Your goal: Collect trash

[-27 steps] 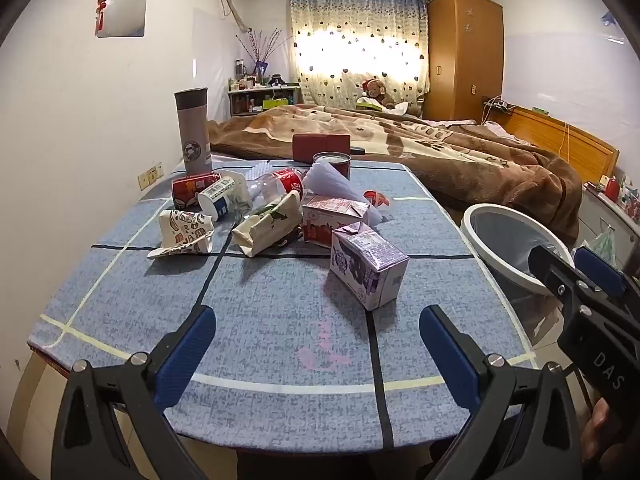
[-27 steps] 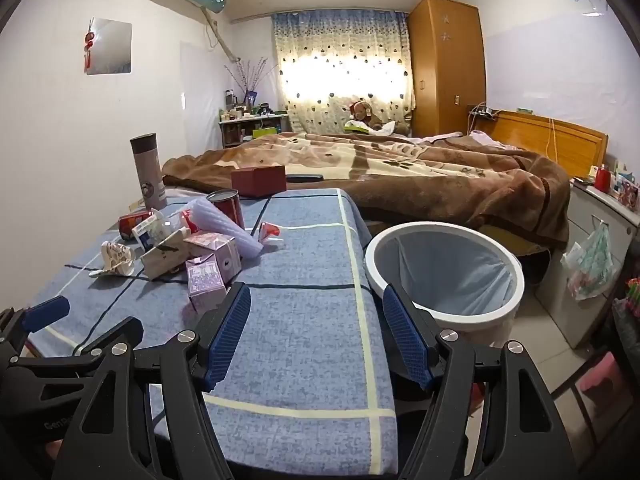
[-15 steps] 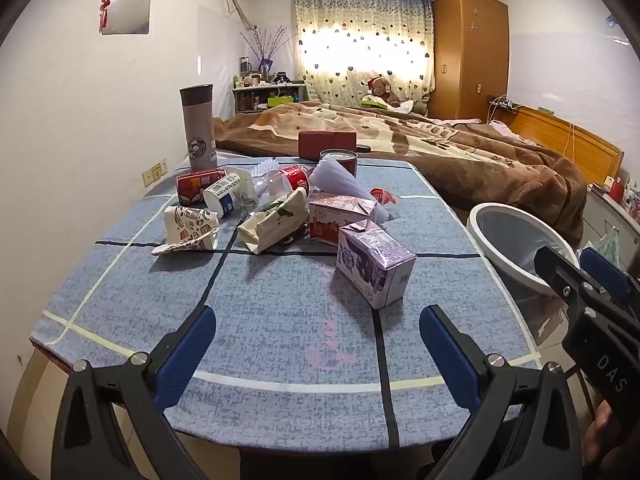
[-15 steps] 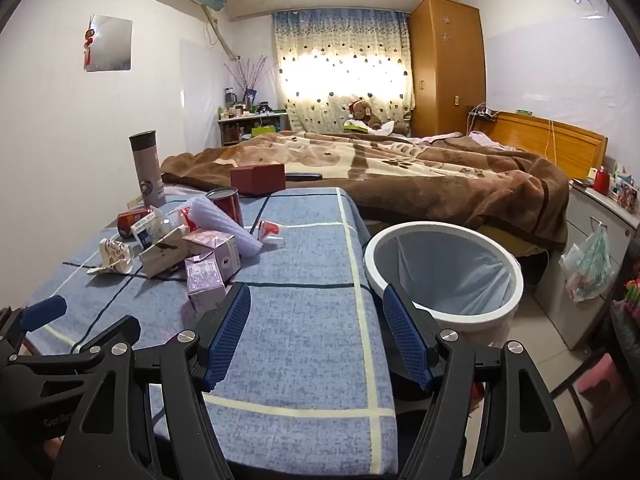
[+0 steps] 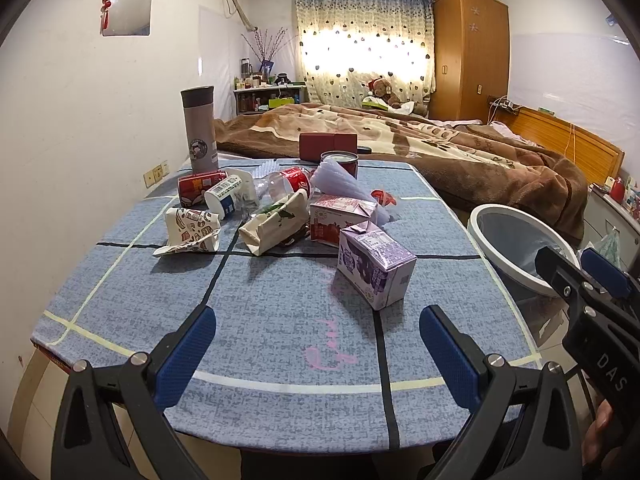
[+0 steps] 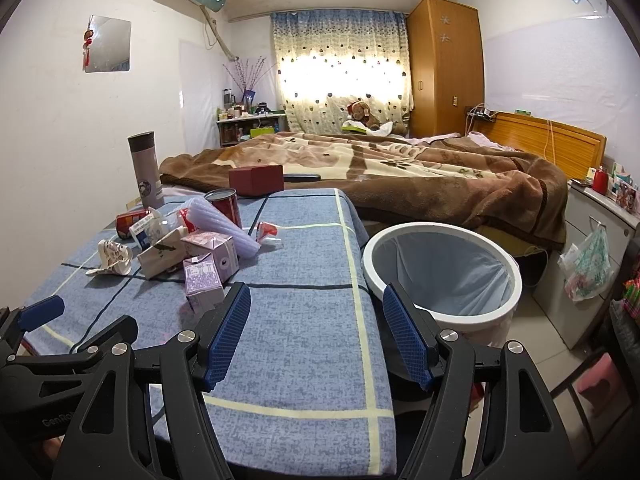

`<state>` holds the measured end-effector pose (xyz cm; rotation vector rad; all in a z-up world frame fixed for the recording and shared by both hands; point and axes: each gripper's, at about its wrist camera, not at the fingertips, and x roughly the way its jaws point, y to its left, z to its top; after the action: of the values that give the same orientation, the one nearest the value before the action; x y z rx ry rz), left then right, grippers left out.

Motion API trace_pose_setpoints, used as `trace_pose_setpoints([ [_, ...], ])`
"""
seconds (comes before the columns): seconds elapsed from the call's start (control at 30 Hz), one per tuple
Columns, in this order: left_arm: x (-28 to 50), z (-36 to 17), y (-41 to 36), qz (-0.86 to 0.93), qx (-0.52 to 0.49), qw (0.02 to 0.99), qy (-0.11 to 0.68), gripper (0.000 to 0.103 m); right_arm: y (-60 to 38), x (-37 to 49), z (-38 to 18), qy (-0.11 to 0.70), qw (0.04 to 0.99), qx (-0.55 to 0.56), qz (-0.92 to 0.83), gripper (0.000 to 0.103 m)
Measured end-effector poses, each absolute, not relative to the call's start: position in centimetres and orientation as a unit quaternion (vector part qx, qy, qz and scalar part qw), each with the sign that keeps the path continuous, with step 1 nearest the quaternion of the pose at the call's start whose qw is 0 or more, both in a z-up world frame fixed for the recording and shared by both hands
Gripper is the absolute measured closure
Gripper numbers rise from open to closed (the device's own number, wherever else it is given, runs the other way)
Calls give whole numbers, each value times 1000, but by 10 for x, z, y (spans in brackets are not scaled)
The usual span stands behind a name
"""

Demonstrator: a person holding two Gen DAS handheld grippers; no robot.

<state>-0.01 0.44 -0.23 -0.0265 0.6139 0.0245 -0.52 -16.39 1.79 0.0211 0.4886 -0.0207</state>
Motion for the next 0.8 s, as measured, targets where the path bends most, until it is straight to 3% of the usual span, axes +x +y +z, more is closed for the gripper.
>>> trace_pose_setpoints([
  [0.8,-1,2,6,15,-13,953,303,0,-165,-5,20,240,971,11,-10,33],
])
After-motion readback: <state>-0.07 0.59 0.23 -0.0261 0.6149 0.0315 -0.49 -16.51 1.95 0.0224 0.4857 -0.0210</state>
